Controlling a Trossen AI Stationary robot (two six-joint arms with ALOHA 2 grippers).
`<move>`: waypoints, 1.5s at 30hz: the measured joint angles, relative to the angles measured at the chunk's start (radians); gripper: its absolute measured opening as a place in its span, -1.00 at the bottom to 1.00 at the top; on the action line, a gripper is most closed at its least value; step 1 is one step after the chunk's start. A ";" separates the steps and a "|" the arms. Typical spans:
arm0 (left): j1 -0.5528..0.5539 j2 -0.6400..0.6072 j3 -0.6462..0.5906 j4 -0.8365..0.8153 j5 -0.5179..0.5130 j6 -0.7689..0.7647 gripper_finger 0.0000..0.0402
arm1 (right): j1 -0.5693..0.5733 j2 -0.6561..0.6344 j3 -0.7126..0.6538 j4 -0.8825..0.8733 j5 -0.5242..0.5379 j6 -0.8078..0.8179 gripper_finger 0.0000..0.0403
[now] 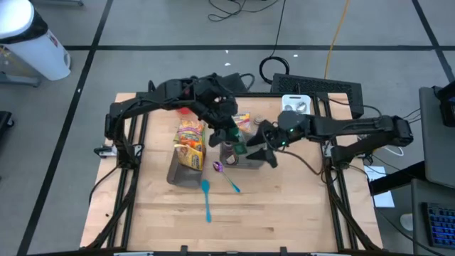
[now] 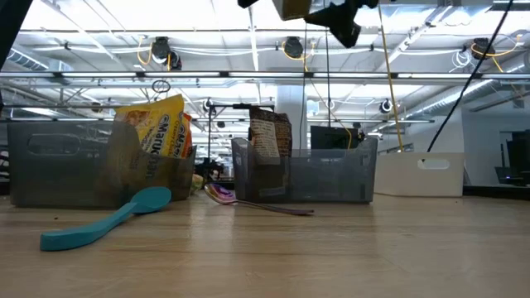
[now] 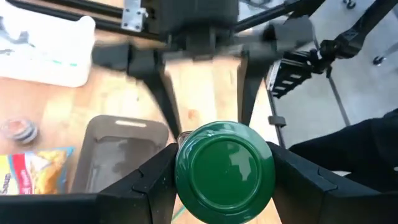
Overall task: Pick & Place Food Item
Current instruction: Put the green spice bottle into the right black bin
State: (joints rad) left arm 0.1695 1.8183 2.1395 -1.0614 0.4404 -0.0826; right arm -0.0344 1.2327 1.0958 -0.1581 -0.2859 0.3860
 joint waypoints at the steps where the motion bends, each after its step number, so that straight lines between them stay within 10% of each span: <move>1: 0.010 -0.009 0.000 -0.005 0.001 0.000 0.06 | -0.012 -0.020 0.000 -0.019 0.002 -0.010 0.36; 14: 0.030 -0.001 0.011 0.021 -0.099 0.019 0.06 | -0.042 -0.307 -0.066 -0.250 0.309 -0.049 0.36; 29: 0.015 0.154 0.011 0.134 -0.189 0.056 0.06 | -0.006 -0.489 -0.462 0.158 0.337 0.232 0.33; 45: 0.027 0.270 0.011 0.065 -0.329 0.078 0.06 | 0.152 -0.491 -0.495 0.191 0.588 0.197 0.28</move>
State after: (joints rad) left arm 0.1969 2.0880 2.1506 -0.9962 0.1119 -0.0041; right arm 0.1180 0.7415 0.6004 0.0332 0.3021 0.5831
